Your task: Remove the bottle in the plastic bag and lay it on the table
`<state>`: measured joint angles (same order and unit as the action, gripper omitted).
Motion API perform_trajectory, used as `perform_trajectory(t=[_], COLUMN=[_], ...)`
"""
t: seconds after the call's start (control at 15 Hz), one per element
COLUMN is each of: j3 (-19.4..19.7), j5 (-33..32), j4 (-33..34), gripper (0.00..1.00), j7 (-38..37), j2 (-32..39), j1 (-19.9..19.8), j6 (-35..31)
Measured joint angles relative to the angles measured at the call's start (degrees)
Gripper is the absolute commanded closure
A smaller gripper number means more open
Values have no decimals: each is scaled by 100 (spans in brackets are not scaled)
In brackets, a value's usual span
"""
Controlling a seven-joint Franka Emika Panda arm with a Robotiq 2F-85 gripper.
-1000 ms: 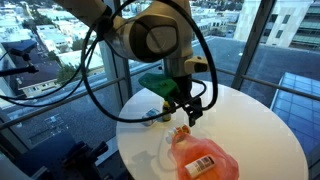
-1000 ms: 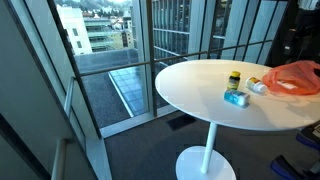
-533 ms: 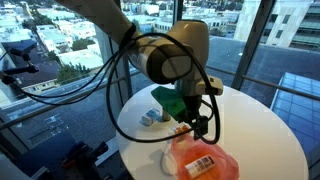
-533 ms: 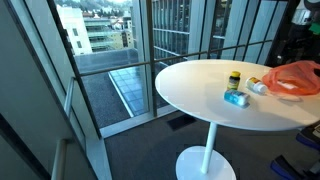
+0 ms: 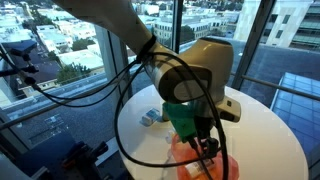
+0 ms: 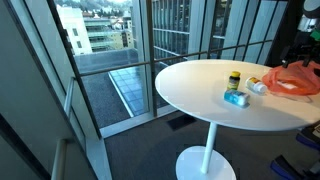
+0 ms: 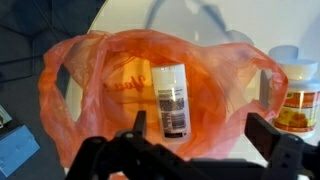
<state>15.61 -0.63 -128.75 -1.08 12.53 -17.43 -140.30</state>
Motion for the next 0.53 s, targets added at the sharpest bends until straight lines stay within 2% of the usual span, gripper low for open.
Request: perform_trajectory(t=[0.53], j3=[20], j5=[468], j4=[260], gripper=[0], j7=[447], j2=[634], j1=[-266], j6=[-49])
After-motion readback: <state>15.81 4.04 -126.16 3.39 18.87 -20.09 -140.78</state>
